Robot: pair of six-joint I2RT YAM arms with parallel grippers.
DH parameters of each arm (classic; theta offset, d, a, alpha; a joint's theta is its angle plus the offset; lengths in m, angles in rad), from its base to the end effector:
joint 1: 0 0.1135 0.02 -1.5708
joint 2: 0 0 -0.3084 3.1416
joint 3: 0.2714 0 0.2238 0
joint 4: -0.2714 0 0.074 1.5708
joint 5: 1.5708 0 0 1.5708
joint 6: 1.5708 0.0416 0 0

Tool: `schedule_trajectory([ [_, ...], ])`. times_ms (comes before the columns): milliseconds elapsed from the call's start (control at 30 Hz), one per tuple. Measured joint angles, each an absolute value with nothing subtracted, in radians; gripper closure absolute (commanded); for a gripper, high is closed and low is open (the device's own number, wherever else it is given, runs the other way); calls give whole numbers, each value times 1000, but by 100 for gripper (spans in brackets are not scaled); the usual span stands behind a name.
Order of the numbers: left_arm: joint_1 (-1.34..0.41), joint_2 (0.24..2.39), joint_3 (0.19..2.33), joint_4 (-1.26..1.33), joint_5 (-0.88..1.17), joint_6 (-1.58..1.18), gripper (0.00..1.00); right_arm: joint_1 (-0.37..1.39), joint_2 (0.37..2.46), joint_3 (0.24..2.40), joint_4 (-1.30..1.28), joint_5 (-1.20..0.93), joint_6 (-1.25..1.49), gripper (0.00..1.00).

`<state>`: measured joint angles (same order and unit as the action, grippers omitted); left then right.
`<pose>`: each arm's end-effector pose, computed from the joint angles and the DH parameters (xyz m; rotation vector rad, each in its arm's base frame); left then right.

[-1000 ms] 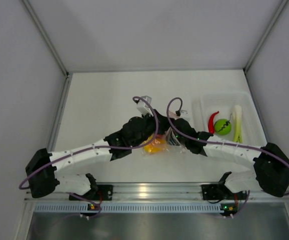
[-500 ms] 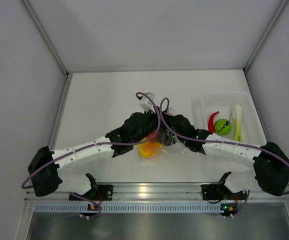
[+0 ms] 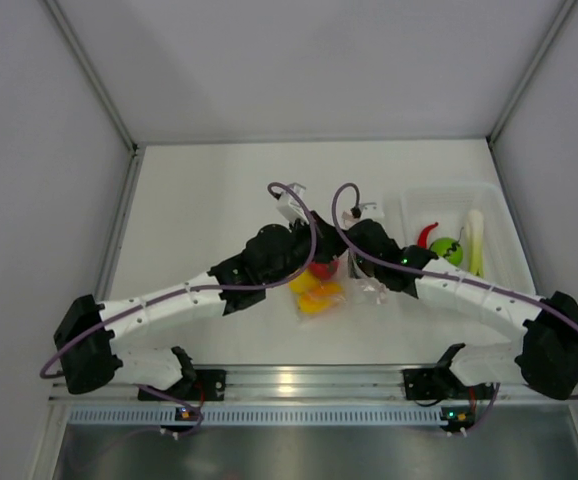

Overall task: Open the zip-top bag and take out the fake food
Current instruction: Pick up the fake fruit from the zipper food storage bag.

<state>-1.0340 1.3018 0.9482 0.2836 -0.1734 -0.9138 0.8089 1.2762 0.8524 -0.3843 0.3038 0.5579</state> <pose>0.1472 -0.2333 0.3844 -0.0378 1.8201 -1.3106 0.1679 0.1580 0.2924 -0.1510 2.3491 0.3160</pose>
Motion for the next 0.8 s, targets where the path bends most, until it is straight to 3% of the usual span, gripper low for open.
schedule_trajectory([
  [400,-1052,1176,913,282,-247,-965,100,598,1196,990,-599,393,330,100],
  [600,-1058,1139,829,321,-260,-980,100,587,1200,1103,-714,442,230,100],
  [800,-1062,1081,732,373,-269,-1013,100,601,1206,1116,-754,322,202,100],
])
